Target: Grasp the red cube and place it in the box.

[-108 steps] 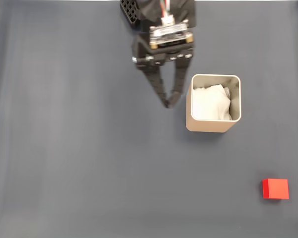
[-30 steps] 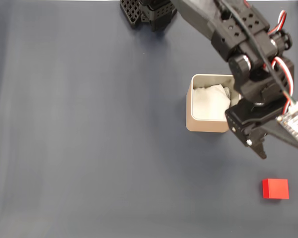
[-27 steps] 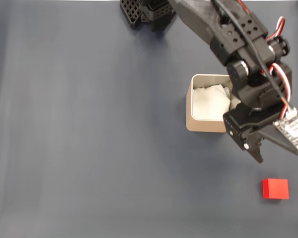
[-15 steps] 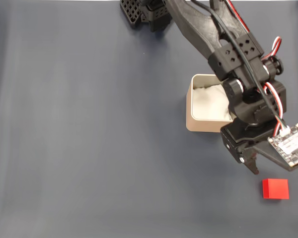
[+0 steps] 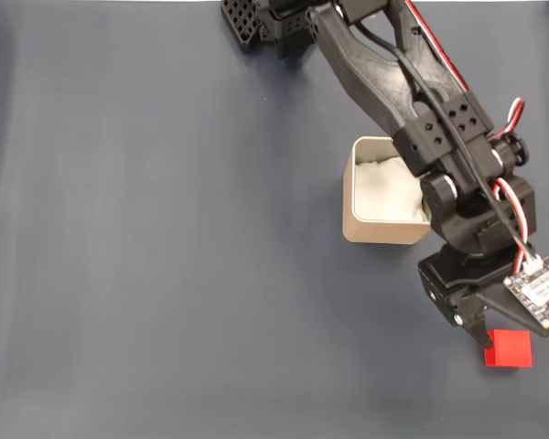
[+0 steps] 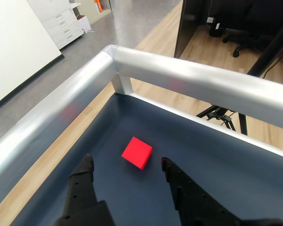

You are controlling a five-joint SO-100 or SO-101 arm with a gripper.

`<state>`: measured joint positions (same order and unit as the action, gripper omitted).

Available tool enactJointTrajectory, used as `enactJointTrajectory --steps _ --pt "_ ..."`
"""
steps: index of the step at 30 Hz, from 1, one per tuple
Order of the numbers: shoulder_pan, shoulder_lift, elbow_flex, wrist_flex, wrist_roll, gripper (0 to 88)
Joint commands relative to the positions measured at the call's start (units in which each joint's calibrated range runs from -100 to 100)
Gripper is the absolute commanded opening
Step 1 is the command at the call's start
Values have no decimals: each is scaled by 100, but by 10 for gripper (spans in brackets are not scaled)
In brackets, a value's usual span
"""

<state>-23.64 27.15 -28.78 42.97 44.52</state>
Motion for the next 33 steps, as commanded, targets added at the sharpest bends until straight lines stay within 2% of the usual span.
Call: enactJointTrajectory --steps 1,33 --pt "17 67 -531 -83 39 370" --pt "-146 1166 -1151 -75 -83 372"
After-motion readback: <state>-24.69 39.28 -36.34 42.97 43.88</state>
